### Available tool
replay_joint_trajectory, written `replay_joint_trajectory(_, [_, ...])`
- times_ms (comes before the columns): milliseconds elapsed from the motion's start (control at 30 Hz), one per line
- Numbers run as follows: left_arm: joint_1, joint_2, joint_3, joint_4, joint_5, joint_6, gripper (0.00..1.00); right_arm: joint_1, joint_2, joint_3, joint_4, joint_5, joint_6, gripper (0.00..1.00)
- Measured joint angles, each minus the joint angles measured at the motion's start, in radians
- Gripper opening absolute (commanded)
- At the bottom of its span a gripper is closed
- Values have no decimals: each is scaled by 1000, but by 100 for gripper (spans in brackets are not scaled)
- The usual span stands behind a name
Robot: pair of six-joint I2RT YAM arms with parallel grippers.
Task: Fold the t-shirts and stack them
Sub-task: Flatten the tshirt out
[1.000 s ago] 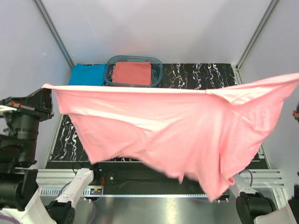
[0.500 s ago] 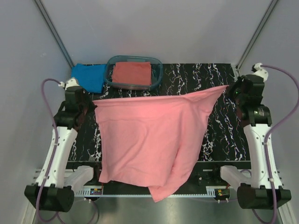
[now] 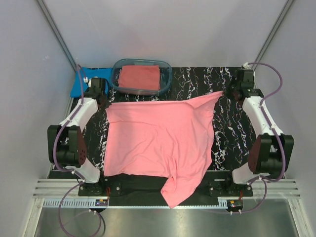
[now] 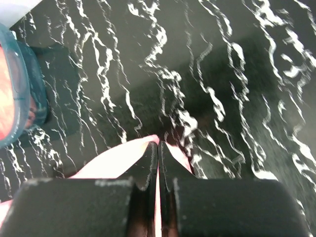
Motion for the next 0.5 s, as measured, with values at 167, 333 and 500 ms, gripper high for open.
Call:
replay_joint_trajectory(167, [4, 37, 131, -10, -10, 13, 0, 0, 100, 135, -5, -29, -8, 0])
replay_joint_trajectory(333, [6, 35, 221, -9, -16, 13, 0, 0, 121, 270, -16, -42, -20, 0])
replay_joint_trajectory(500, [8, -10, 230, -30, -14, 13, 0, 0, 101, 328, -38, -37, -39, 0])
